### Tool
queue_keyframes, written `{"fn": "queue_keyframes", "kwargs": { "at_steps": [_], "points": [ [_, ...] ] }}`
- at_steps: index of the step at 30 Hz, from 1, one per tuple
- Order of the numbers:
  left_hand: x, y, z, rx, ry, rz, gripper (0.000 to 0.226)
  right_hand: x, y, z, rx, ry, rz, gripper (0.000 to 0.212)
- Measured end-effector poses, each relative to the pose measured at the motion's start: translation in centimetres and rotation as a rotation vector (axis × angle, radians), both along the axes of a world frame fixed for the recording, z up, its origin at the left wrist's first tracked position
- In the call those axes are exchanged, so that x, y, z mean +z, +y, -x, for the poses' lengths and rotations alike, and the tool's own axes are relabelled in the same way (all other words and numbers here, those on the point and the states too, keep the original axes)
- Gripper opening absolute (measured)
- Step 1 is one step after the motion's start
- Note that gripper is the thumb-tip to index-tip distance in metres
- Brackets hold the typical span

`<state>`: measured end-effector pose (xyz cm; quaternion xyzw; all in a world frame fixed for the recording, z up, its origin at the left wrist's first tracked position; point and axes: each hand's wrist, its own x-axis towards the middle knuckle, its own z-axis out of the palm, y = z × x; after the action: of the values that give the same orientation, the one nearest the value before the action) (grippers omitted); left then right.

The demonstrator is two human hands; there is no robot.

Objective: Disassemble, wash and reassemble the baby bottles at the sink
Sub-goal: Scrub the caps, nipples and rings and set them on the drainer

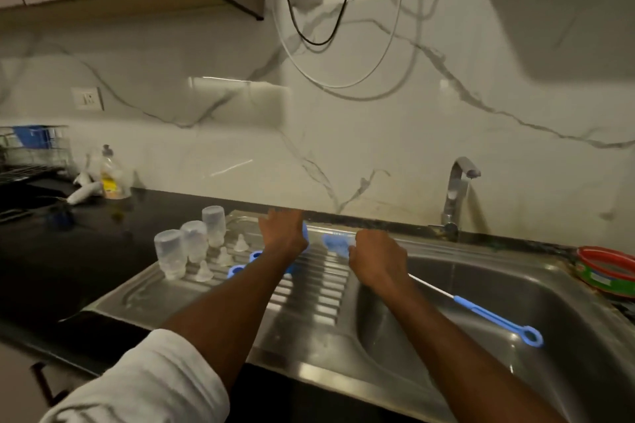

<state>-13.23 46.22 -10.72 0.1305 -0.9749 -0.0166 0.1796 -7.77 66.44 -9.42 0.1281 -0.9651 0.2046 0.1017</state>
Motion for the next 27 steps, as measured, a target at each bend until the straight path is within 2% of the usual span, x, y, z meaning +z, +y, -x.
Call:
{"fn": "queue_keyframes", "kwargs": {
  "at_steps": [5,8,14,17,19,21,23,27],
  "points": [
    [-0.9,-0.6,1.0,-0.006,-0.102,-0.040,0.051,-1.7,1.3,0.9,0.134,-0.062,0.029,0.041],
    [-1.2,-0.5,1.6,-0.022,-0.125,-0.039,0.046,-1.9,2.2,0.4,0.119,-0.057,-0.022,0.033],
    [-0.7,0.7,1.7,-0.043,-0.073,0.056,0.067,-2.7,4.4,0.1,-0.036,-0.071,-0.094,0.033],
    [-0.7,3.9,1.5,-0.126,0.026,0.095,0.062,-2.4,6.1,-0.6,-0.131,0.001,-0.074,0.028],
    [-1.1,6.2,1.5,-0.206,0.111,0.033,0.053,-2.0,7.3,-0.8,-0.179,0.062,-0.072,0.027],
    [-2.1,9.2,1.7,-0.318,0.160,-0.110,0.042,-2.0,9.2,-0.9,-0.217,0.123,-0.043,0.027],
    [-3.6,12.6,2.2,-0.406,0.153,-0.264,0.031,-2.6,11.5,-0.8,-0.192,0.163,0.016,0.028],
    [-6.7,19.9,5.3,-0.465,0.052,-0.519,0.032,-5.2,15.7,1.4,-0.366,0.106,-0.151,0.015]
  ]
}}
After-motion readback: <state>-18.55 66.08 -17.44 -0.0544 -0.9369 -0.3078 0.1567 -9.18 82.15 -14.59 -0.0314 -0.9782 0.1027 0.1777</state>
